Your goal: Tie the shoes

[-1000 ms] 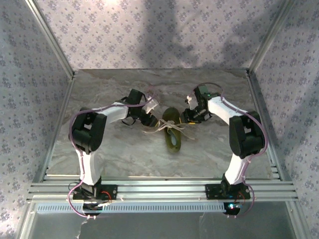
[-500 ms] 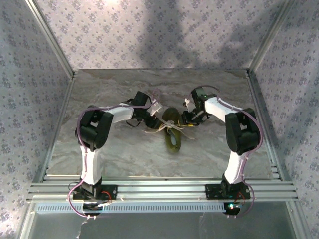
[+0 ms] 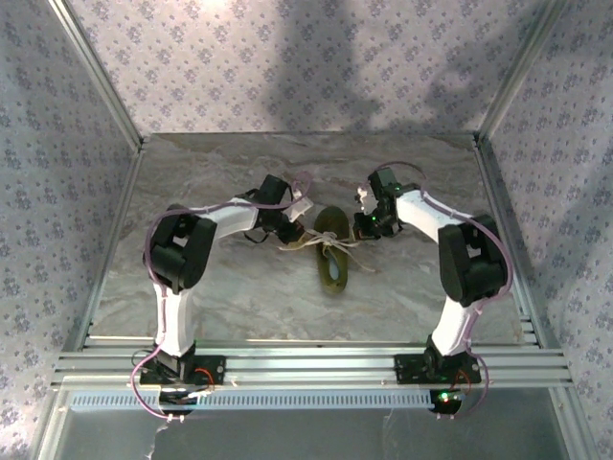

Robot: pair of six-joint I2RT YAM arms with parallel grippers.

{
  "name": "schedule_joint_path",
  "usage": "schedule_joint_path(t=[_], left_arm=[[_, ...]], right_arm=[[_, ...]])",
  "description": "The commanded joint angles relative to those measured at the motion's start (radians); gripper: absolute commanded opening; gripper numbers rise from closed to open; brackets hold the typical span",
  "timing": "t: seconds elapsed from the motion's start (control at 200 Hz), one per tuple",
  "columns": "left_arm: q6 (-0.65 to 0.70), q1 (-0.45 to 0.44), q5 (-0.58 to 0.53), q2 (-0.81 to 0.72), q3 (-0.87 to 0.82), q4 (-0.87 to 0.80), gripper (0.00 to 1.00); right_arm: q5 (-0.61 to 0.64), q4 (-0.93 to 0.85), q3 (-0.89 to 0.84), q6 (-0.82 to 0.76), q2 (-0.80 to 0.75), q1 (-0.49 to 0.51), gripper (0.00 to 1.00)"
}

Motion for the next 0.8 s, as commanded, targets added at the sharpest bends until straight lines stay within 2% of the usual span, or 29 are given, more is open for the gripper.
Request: schedule_joint_path(t=[0.0, 0.5, 0.8], left_arm=[[0.048, 0.006, -0.047, -0.070, -0.007, -0.058, 0.00], [0.032, 0.003, -0.187, -0.174, -0.074, -0.139, 0.00], [-0.043, 0.003, -0.280, -0.217, -0.129, -0.191, 0.00]], right_arm=[[0.075, 0.049, -0.046, 0.000, -0.069, 0.000, 0.00], [0.188, 0.062, -0.091, -0.050, -0.116, -0.010, 0.00], [0.286, 0.077, -0.113, -0.058, -0.127, -0.021, 0.00]])
